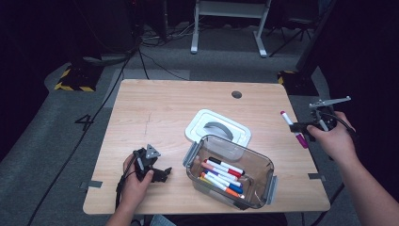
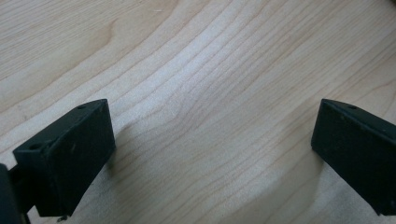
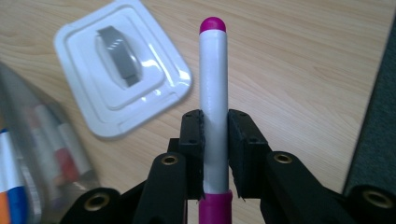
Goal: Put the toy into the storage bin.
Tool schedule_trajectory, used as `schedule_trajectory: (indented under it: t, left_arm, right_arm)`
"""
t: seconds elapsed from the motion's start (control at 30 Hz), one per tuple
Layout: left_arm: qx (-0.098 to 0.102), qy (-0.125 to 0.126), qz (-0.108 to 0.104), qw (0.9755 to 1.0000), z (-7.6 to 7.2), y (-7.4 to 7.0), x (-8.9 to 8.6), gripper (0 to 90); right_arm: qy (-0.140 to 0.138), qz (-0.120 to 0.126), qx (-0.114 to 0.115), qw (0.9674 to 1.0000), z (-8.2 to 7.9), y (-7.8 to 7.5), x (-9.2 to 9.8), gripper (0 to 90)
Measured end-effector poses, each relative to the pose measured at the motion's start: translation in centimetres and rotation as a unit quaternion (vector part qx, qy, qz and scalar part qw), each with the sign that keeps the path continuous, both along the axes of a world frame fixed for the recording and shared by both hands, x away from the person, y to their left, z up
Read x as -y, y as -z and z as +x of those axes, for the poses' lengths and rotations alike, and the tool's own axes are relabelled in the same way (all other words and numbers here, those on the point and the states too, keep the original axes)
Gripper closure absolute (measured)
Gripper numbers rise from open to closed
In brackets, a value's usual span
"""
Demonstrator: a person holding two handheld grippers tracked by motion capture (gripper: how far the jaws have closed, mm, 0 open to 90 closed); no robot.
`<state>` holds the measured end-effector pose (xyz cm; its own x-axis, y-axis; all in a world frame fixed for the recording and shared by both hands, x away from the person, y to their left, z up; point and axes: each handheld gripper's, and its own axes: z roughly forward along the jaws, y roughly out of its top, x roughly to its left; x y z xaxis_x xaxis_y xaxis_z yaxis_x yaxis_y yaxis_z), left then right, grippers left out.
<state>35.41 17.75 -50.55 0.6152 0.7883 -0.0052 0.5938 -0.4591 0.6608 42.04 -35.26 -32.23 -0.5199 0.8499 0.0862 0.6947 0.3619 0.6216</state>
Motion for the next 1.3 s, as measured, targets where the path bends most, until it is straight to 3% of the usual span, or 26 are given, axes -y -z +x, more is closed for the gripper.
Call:
schedule_trajectory:
  t: [0.23, 0.3, 0.43, 0.7, 1.0, 1.3]
  left_arm:
    - [0.0, 0.0, 0.0, 1.0, 0.0, 0.0, 0.0, 0.1]
    - [0.0, 0.0, 0.0, 1.0, 0.0, 0.0, 0.0, 0.1]
    - [0.0, 0.0, 0.0, 1.0, 0.0, 0.0, 0.0, 0.1]
    - [-0.001, 0.0, -0.003, 1.0, 0.0, 0.0, 0.0, 0.0]
    - [-0.001, 0.0, -0.003, 1.0, 0.0, 0.0, 0.0, 0.0]
    - [-0.001, 0.0, -0.003, 1.0, 0.0, 0.0, 0.0, 0.0]
  right_arm:
    - [-0.062, 0.006, 0.007, 0.998, -2.0, -1.9, -3.7, 77.0]
    - [-0.08, 0.018, 0.007, 0.9966, -2.6, -2.3, -4.8, 76.9]
    - [-0.121, 0.013, 0.009, 0.9925, -3.9, -2.7, -7.3, 76.9]
    - [-0.175, 0.012, -0.005, 0.9846, -5.8, -2.8, -11.1, 76.9]
    - [-0.223, 0.015, -0.035, 0.9742, -7.5, -2.2, -14.6, 76.9]
    - [-0.264, -0.005, -0.077, 0.9614, -8.2, 0.0, -18.1, 76.9]
